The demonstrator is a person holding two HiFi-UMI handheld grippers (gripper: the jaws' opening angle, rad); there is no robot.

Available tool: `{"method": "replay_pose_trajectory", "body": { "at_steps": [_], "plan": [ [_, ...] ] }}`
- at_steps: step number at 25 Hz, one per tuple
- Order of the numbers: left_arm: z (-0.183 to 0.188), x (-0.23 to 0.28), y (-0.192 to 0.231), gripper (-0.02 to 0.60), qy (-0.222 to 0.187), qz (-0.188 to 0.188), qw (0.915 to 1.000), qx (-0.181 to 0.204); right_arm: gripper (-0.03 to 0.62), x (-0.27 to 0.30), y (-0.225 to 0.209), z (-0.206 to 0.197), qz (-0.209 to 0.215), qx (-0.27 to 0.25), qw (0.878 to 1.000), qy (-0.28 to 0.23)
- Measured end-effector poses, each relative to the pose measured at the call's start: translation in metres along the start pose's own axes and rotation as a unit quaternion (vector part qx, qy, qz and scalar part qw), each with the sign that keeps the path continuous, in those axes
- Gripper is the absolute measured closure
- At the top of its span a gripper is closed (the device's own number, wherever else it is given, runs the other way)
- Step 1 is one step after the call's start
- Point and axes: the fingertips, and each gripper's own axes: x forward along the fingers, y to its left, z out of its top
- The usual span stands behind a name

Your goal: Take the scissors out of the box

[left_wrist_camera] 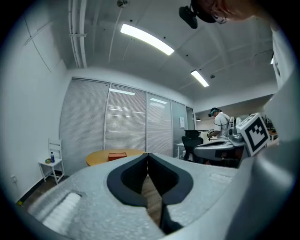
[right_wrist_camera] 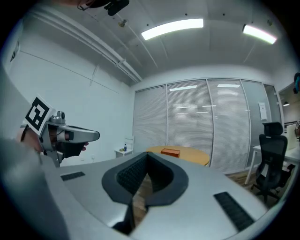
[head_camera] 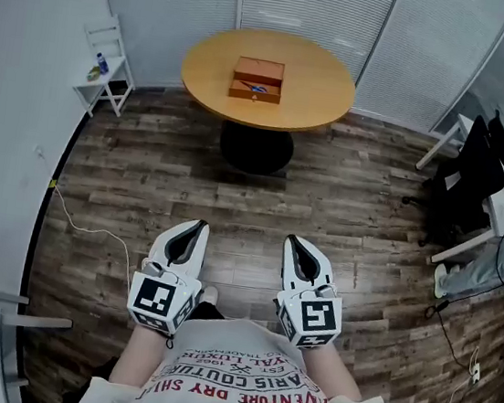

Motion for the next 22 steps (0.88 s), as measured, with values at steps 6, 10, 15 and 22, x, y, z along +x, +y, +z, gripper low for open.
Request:
{"method": "replay_pose_trajectory", "body": {
  "at_steps": [6,10,15,22],
  "plan": [
    [-0.005,0.01,0.019,0.571,0.007,0.0,0.9999,-0.009,0.586,0.021,-0.001,0.0,-0.005,0.01,1.0,0.006],
    [-0.011,0.018,0.037,0.571,0.008,0.001,0.9999,-0.015,0.586,0.041,0.0,-0.003,-0.005,0.008,1.0,0.013],
    [-0.015,0.031,0.084,0.571,0.006,0.004,0.9997,-0.024,0.586,0.084,0.013,-0.001,-0.011,0.006,1.0,0.021],
    [-0.012,0.057,0.161,0.571,0.004,-0.002,0.9995,-0.03,0.586,0.152,0.031,0.008,-0.029,0.01,0.999,0.027]
  ]
}}
